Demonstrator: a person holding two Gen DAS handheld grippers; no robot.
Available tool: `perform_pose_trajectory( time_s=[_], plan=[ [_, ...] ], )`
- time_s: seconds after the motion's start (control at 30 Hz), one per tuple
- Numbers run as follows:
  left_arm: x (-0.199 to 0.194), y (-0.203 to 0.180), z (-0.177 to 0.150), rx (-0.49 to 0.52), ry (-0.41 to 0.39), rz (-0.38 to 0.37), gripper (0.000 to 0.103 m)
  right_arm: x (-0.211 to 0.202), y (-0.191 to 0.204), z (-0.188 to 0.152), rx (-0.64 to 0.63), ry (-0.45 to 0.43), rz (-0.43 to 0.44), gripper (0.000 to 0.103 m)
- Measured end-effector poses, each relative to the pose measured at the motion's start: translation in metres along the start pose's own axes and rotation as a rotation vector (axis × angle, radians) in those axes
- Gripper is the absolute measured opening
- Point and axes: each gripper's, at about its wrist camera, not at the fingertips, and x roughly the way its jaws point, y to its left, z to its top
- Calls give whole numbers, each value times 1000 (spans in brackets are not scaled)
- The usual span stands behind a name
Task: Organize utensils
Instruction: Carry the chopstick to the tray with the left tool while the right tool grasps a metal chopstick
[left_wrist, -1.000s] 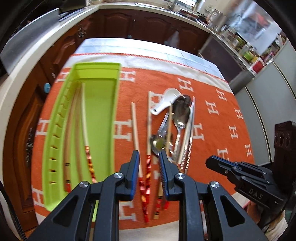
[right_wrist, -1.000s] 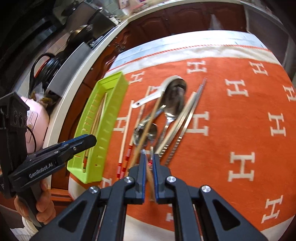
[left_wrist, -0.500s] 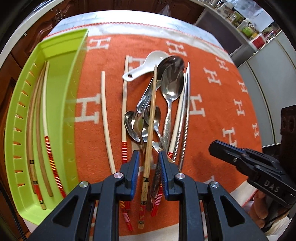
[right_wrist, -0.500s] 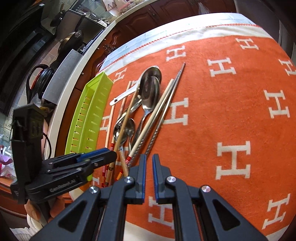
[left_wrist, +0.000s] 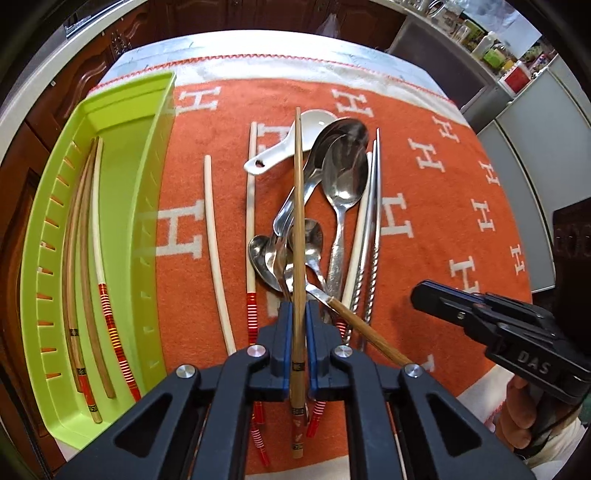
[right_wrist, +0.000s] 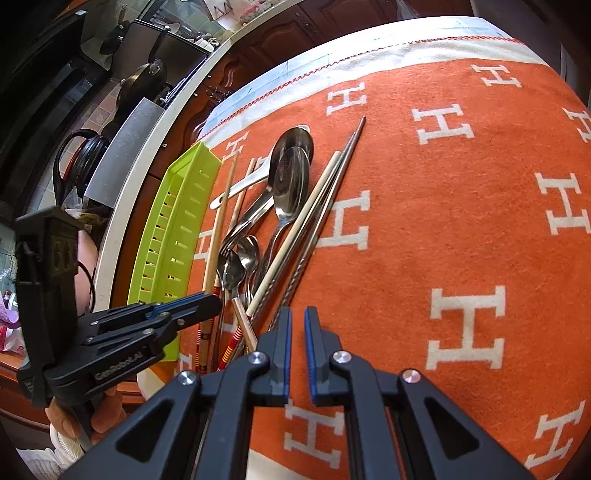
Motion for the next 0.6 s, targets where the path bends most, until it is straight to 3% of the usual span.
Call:
perform_pose_trajectory(
  time_s=[0.37,0.6],
  plan=[
    [-28,18,-10,-37,-48,-28,4,8,19,3,-50,19,15,10],
    [-46,24,-14,-45,-83,-48,4,15,13,11,-24,3,-32,11]
  ],
)
